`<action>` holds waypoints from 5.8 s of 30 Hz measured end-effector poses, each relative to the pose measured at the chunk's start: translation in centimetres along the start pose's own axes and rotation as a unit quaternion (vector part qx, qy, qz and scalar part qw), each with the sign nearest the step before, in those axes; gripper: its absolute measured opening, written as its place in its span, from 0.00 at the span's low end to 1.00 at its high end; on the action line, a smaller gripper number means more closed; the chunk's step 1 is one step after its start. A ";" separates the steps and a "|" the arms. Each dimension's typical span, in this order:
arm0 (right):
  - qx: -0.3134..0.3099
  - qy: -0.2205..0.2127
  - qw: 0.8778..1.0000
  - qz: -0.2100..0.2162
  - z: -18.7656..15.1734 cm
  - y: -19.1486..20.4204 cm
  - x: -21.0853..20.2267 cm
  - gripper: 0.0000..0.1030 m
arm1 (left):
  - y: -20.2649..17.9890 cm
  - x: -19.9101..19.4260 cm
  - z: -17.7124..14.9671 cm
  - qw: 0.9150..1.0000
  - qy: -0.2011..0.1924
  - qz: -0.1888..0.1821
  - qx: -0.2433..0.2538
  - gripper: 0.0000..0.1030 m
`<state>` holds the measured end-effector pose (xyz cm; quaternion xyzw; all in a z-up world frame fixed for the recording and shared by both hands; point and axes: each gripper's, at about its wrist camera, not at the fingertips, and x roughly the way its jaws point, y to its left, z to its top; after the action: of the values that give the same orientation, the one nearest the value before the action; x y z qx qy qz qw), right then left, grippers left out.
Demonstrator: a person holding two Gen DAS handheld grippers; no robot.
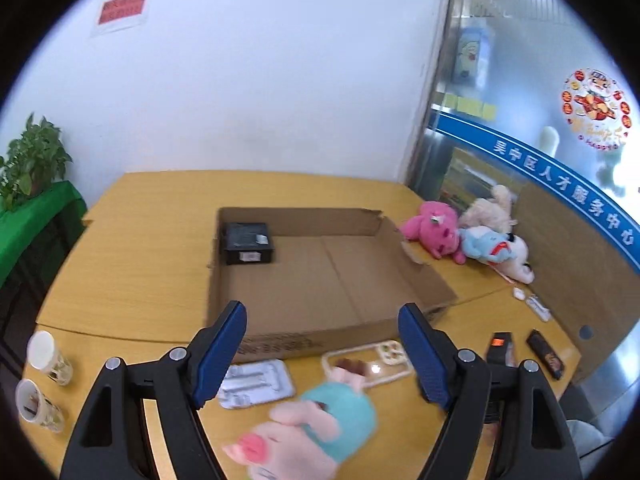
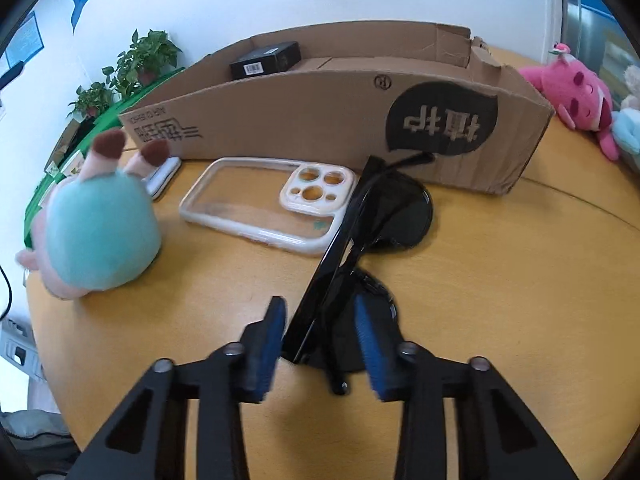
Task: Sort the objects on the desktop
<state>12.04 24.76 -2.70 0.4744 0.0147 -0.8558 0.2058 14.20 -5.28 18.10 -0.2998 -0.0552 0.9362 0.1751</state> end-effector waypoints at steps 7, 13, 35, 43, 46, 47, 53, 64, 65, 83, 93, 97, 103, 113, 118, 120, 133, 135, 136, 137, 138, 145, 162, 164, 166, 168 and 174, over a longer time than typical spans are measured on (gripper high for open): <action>0.016 -0.011 0.999 0.026 -2.6 -0.4 -1.5 0.23 | -5.7 8.0 -4.4 0.986 0.107 -0.121 -0.029 0.76; 0.022 -0.010 0.998 0.056 -5.6 -0.5 -3.4 0.22 | -10.6 17.4 -9.8 0.957 0.228 -0.178 -0.031 0.76; 0.029 -0.031 0.992 0.116 -7.5 0.1 -5.8 0.16 | -12.3 22.3 -13.5 0.931 0.280 -0.227 -0.057 0.11; -0.012 -0.104 0.988 0.110 -1.9 0.7 -9.4 0.15 | -13.7 18.7 -5.2 0.958 0.179 -0.226 0.008 0.09; -0.030 -0.138 0.984 0.111 1.4 0.6 -11.0 0.15 | -13.4 17.6 -1.4 0.966 0.137 -0.218 0.023 0.09; -0.036 -0.149 0.982 0.113 2.6 0.6 -11.5 0.15 | -13.5 17.5 -0.3 0.968 0.125 -0.215 0.027 0.09; -0.062 -0.196 0.971 0.123 8.6 0.9 -13.4 0.15 | -12.6 17.5 5.1 0.979 0.070 -0.190 0.037 0.09; -0.066 -0.217 0.964 0.138 19.9 -0.9 -11.9 0.14 | -8.2 21.4 13.7 0.983 0.042 -0.179 0.026 0.09; -0.063 -0.214 0.964 0.141 21.1 -1.3 -11.4 0.14 | -7.7 22.3 14.6 0.982 0.044 -0.181 0.018 0.09; 0.017 -0.108 0.983 0.150 32.5 -11.1 3.5 0.14 | -2.9 41.9 17.3 0.973 0.159 -0.153 -0.069 0.08; 0.125 0.056 0.977 0.164 31.9 -17.2 14.1 0.14 | -1.1 51.5 12.0 0.939 0.273 -0.153 -0.141 0.08; 0.139 0.099 0.974 0.147 31.6 -17.8 16.1 0.17 | -0.6 53.3 10.6 0.924 0.302 -0.160 -0.170 0.08; 0.127 0.122 0.977 0.119 31.5 -17.0 16.5 0.19 | -0.3 54.0 10.0 0.918 0.314 -0.146 -0.193 0.09; 0.050 0.057 0.997 0.034 29.3 -12.1 9.4 0.93 | -3.6 42.7 14.9 0.969 0.207 -0.109 -0.078 0.16; 0.020 -0.048 0.998 -0.031 25.8 -9.1 1.7 1.00 | -5.4 31.5 16.1 0.995 0.077 -0.061 -0.025 0.66; 0.017 -0.107 0.992 -0.069 25.0 -7.4 -1.3 1.00 | -6.7 26.1 15.4 1.000 0.008 -0.017 0.022 0.70; -0.029 -0.209 0.957 -0.199 16.2 2.3 -10.9 1.00 | -7.9 10.3 5.0 0.984 -0.115 0.119 0.070 0.80; -0.026 -0.205 0.960 -0.186 15.2 2.9 -10.8 1.00 | -7.1 8.9 3.6 0.984 -0.118 0.122 0.056 0.80; -0.022 -0.202 0.962 -0.183 14.8 3.1 -10.1 1.00 | -6.9 8.3 3.0 0.984 -0.118 0.120 0.054 0.80; -0.019 -0.200 0.963 -0.179 14.3 3.5 -10.1 1.00 | -6.8 7.9 2.6 0.985 -0.119 0.118 0.053 0.80; -0.019 -0.201 0.964 -0.172 13.8 4.0 -10.1 1.00 | -6.5 7.4 2.2 0.985 -0.117 0.116 0.051 0.80; -0.003 -0.195 0.969 -0.155 11.7 6.3 -10.2 1.00 | -5.4 6.4 0.3 0.988 -0.110 0.104 0.029 0.79; 0.013 -0.215 0.961 -0.171 8.1 6.1 -10.1 1.00 | -1.6 7.9 -4.5 0.986 -0.101 0.132 -0.031 0.77; 0.009 -0.218 0.960 -0.174 8.1 5.9 -9.9 1.00 | -1.8 8.5 -4.6 0.987 -0.089 0.132 -0.032 0.77; 0.013 -0.220 0.960 -0.174 8.1 5.3 -9.7 1.00 | -2.2 8.9 -4.5 0.987 -0.091 0.130 -0.027 0.77; 0.013 -0.220 0.961 -0.167 8.3 4.5 -9.5 1.00 | -2.8 9.1 -4.5 0.986 -0.096 0.132 -0.015 0.77; 0.047 -0.218 0.966 -0.129 8.3 2.1 -9.6 1.00 | -4.5 10.3 -3.8 0.989 -0.089 0.121 0.010 0.77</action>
<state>10.55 24.27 10.09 0.2799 -0.0092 -0.9575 0.0692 9.96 2.59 10.34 -0.2179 -0.0243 0.9740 0.0575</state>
